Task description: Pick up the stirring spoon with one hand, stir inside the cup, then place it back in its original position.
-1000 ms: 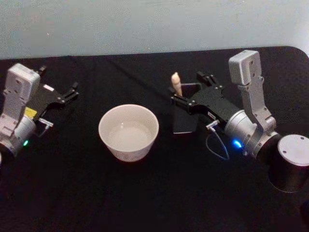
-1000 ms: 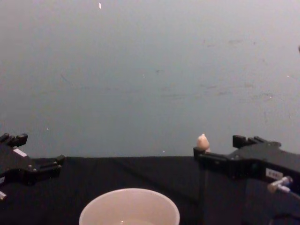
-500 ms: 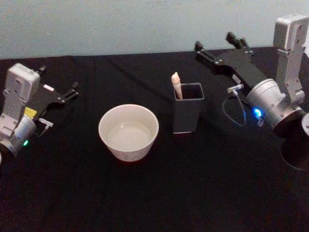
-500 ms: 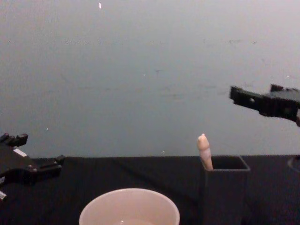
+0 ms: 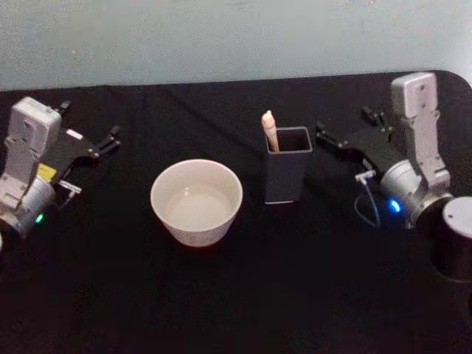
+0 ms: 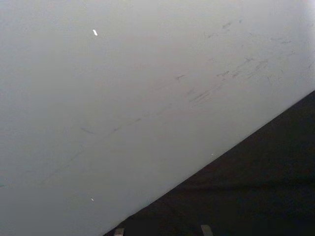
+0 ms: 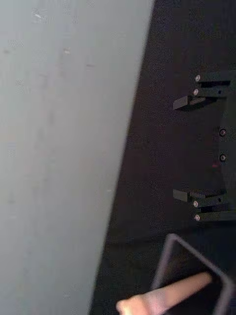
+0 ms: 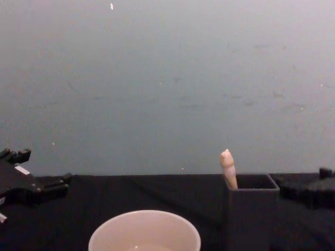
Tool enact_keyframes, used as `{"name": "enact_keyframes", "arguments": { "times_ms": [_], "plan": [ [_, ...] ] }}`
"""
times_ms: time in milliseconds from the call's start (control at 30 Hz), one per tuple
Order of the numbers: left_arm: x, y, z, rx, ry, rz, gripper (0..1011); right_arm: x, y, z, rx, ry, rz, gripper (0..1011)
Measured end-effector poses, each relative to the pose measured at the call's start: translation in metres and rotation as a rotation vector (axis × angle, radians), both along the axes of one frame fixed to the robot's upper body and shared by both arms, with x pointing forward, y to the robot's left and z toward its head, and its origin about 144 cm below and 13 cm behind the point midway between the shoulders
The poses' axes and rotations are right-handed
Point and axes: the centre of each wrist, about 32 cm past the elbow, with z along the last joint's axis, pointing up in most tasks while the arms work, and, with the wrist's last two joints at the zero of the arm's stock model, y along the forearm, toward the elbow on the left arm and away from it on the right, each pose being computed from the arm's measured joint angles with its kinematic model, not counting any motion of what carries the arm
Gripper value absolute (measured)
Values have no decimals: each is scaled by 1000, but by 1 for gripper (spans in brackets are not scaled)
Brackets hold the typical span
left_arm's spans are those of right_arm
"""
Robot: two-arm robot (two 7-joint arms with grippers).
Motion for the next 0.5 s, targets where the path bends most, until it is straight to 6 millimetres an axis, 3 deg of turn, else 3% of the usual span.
{"name": "enact_keyframes", "arguments": {
  "times_ms": [500],
  "plan": [
    [0, 0, 0, 0, 0, 0, 1001, -2, 4, -13, -42, 52, -16, 1000]
  ]
}}
